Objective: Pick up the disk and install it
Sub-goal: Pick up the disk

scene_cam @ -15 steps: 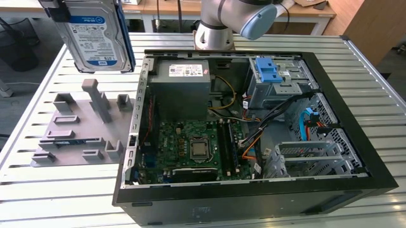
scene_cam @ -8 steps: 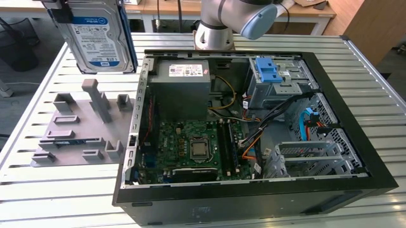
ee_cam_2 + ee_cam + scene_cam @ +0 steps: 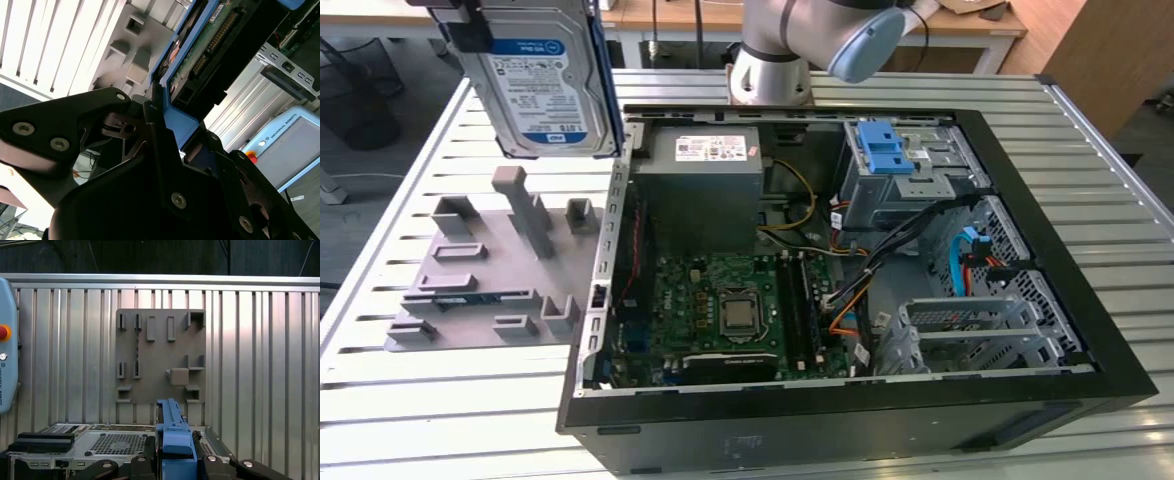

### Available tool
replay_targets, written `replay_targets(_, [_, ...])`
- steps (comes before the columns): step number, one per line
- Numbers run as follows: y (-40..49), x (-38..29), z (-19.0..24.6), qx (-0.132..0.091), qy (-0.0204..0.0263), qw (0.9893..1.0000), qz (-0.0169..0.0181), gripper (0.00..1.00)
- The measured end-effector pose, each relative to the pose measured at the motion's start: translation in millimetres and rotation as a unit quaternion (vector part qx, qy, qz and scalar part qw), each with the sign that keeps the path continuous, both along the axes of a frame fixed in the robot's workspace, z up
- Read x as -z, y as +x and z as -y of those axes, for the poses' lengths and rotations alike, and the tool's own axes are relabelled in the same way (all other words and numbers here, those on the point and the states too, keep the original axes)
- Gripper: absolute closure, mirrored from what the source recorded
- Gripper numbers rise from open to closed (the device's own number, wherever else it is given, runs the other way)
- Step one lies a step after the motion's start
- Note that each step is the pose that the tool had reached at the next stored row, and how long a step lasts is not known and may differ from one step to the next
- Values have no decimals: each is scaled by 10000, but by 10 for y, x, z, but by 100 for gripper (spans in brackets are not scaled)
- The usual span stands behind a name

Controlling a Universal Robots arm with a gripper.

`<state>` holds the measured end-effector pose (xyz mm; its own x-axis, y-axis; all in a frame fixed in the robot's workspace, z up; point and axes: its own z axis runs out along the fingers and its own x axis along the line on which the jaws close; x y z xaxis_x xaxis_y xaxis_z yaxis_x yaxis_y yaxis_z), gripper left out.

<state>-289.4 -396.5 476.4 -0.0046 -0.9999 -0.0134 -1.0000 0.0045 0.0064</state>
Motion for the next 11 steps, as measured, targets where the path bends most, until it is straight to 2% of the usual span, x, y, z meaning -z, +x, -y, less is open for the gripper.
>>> replay_targets(11, [95,-1,41,0,0,10000,-1,64])
